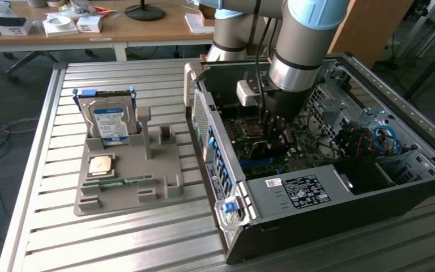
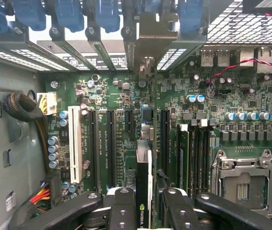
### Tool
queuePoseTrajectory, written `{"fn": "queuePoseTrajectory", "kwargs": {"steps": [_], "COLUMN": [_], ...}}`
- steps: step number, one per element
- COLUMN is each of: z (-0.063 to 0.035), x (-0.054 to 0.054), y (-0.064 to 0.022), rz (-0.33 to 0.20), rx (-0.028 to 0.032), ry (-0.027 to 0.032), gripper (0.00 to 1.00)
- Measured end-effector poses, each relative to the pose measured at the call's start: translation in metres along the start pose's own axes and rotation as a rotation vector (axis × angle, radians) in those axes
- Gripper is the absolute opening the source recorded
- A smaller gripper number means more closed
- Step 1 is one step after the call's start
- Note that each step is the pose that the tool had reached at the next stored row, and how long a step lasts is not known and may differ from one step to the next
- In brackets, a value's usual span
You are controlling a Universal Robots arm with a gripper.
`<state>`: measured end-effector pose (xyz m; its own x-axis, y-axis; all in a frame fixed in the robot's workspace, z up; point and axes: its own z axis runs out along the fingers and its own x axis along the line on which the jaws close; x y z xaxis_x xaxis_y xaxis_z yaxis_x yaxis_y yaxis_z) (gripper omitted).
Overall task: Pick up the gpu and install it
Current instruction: 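Insert the gpu into the slot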
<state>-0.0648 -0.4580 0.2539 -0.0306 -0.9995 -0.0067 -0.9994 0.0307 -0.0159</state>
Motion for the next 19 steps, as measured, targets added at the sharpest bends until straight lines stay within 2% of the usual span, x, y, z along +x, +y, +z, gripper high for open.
{"fn": "queuePoseTrajectory", "kwargs": {"steps": [19], "z": [0.0034], "x": [0.0000], "y": [0.0010], "rz": [0.002], "rx": [0.0000], "ry": [-0.0005], "gripper": [0.26]}}
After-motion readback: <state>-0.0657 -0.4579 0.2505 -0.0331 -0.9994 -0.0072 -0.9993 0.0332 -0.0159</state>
